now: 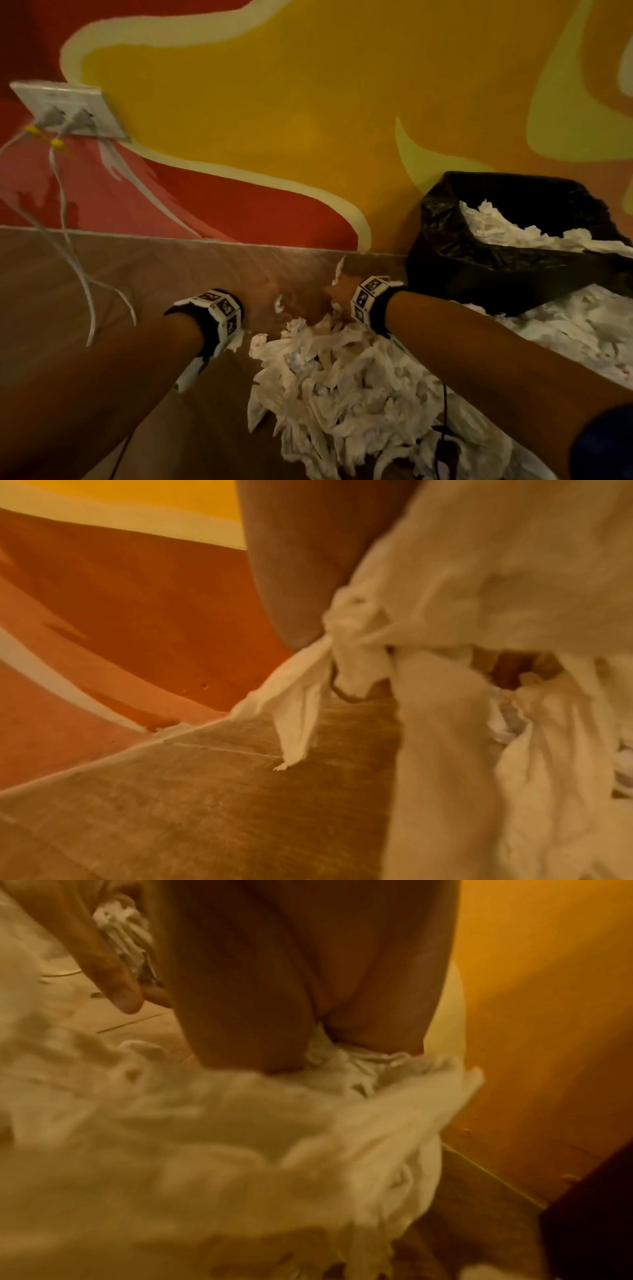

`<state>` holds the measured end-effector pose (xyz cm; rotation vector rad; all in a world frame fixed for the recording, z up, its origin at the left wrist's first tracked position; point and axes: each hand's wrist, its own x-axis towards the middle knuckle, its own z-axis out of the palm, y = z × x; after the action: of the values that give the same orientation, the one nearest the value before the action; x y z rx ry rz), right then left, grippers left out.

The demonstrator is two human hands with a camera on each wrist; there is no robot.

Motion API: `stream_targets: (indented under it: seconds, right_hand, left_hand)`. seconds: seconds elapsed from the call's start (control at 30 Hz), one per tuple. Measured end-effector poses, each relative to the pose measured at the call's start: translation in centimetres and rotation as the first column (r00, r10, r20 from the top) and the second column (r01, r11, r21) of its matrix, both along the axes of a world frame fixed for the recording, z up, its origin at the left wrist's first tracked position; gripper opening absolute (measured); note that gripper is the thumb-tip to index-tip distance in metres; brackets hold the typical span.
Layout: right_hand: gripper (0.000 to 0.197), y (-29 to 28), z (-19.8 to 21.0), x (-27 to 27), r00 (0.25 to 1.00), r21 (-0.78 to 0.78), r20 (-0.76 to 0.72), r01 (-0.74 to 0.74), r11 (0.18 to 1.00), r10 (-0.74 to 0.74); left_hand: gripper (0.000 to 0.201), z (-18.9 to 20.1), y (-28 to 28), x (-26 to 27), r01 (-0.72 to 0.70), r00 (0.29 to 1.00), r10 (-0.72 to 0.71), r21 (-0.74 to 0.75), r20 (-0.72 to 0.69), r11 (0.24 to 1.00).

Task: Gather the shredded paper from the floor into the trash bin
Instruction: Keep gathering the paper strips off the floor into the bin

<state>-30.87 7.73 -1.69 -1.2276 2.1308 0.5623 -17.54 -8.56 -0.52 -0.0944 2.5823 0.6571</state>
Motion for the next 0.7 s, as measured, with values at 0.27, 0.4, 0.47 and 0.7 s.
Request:
stream_targets:
  seconds: [0.27,0.4,0.47,0.7]
  right_hand:
    - [0.05,-0.6,0.6,0.0,0.992,-0.162,0.036,0.129,0.978,-0.125]
    - [0.058,-0.1,2.0,-0.1,0.976,-0.337,0.099,0.218,0.916,-0.196]
    - [0.048,0.3,3.3,-0.1,0.973,-0.426,0.12,0.231,0.875,-0.199]
    - [0.038,1.3,7.2,-1.0,0.97,-0.562,0.105,0.24,0.791,-0.22]
  left_hand:
    - [0.034,-1.4,1.5,-0.9,0.136,0.99,-0.13,-0.107,0.058,0.985]
    - [0.015,-1.8,1.6,-1.3,0.112,0.993,-0.108,-0.079,0.054,0.991]
    - [0.013,-1.2,1.3,-1.7,0.033,0.999,-0.033,-0.026,0.017,0.999]
    - [0.015,2.9,0.3,-4.1,-0.284,0.93,0.325,0.224,-0.174,0.932]
